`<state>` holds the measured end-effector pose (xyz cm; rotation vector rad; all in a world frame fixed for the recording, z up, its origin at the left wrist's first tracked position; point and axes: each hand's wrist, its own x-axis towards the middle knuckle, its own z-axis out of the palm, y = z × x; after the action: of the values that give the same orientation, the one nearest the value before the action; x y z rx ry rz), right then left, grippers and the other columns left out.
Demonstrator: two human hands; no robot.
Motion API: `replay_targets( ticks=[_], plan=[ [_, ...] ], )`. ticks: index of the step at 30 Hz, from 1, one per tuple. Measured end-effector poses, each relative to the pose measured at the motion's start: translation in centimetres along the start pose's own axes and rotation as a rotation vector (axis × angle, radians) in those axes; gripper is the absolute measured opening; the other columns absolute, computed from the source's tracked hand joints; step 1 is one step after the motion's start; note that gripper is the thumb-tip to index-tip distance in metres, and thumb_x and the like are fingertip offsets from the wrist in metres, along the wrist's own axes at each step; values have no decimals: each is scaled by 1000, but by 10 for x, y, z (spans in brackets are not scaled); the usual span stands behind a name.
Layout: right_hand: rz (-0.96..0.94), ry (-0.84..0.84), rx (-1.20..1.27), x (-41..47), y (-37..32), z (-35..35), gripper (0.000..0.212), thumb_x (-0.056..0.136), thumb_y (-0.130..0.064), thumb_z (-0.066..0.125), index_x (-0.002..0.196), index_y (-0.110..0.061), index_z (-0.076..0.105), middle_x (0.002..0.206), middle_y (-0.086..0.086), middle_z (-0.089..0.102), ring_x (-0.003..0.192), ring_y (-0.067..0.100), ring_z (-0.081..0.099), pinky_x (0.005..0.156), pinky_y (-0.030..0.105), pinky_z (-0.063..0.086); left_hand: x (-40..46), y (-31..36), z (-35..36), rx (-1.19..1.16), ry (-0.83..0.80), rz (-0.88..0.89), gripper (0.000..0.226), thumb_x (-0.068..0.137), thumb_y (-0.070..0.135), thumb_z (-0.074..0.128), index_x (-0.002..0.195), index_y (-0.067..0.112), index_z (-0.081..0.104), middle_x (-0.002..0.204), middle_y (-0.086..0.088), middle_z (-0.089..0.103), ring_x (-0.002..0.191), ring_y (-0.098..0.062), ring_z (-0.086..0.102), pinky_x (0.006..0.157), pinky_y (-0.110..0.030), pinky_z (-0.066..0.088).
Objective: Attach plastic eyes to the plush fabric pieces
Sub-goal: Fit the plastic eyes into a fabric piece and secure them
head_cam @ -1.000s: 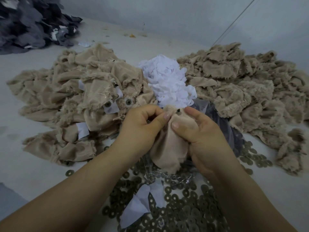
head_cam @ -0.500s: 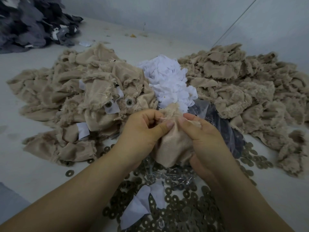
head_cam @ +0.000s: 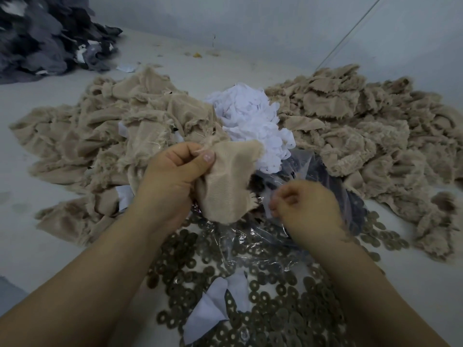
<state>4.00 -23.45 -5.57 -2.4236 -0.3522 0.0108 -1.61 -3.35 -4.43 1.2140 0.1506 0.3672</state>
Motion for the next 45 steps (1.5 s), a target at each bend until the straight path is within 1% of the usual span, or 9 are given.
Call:
replay_targets(
  ticks=[3, 8, 19, 22, 25, 31, 36, 41, 45],
  plan=[
    [-134, -212, -394, -3, -1, 7, 20, 89, -13, 63, 90, -27, 78, 88, -4, 74, 77, 13, 67, 68, 20, 52, 0, 2, -6, 26, -18, 2, 6, 73, 21, 68, 67, 18, 67, 67, -1, 63, 64, -14, 56, 64, -27, 48],
    [-344, -281, -379, -7, 4, 17, 36, 87, -18, 66, 121, -29, 67, 104, -1, 61, 97, 21, 61, 76, 27, 46, -7, -5, -7, 62, -56, -5, 9, 73, 20, 68, 73, 11, 65, 65, -1, 64, 59, -10, 57, 55, -20, 49],
    [-273, -105, -364, -6, 2, 24, 19, 91, -24, 61, 105, -18, 73, 101, 5, 67, 88, 22, 61, 69, 25, 34, -14, -7, -5, 140, -106, -29, 4, 66, 26, 72, 65, 22, 71, 63, 0, 64, 58, -13, 55, 52, -21, 46],
    [-272, 40, -213, -4, 2, 25, 13, 84, -7, 66, 95, -8, 73, 91, 6, 64, 78, 22, 58, 60, 18, 32, -13, -10, -3, 130, -140, -44, 3, 66, 24, 72, 65, 21, 71, 64, 0, 65, 59, -10, 58, 54, -18, 49],
    [-190, 29, 250, -6, -2, 19, 33, 76, 4, 74, 83, -29, 72, 78, -10, 73, 76, 9, 71, 63, 5, 48, -12, -14, 4, 102, -165, -63, 4, 67, 22, 73, 64, 22, 71, 64, 1, 65, 59, -7, 59, 54, -16, 49],
    [90, -308, 1149, -7, -4, 15, 24, 73, -8, 74, 94, -15, 81, 102, 16, 77, 99, 31, 73, 79, 33, 62, -9, -20, 15, 69, -215, -63, 3, 67, 19, 74, 66, 19, 71, 66, 1, 64, 64, -8, 59, 62, -18, 51],
    [100, -171, 1007, -9, -5, 25, 26, 91, 9, 59, 92, -10, 76, 98, 36, 67, 90, 60, 61, 82, 67, 51, -6, -19, 21, 148, -229, -45, 12, 71, 15, 73, 63, 25, 71, 64, 6, 62, 62, -5, 57, 60, -16, 49],
    [34, -162, 1019, -12, -9, 21, 27, 88, 2, 65, 93, -21, 79, 89, 20, 74, 73, 37, 67, 62, 41, 59, -5, -20, 22, 208, -232, -12, 22, 79, 8, 73, 65, 25, 70, 65, 5, 61, 66, -10, 55, 63, -20, 49],
    [74, -196, 1059, -11, -6, 19, 33, 90, 7, 60, 93, -21, 79, 96, 18, 76, 91, 45, 70, 82, 51, 60, -4, -19, 23, 222, -234, -6, 13, 76, 16, 75, 67, 25, 71, 67, 3, 62, 67, -12, 55, 62, -22, 48]
  ],
)
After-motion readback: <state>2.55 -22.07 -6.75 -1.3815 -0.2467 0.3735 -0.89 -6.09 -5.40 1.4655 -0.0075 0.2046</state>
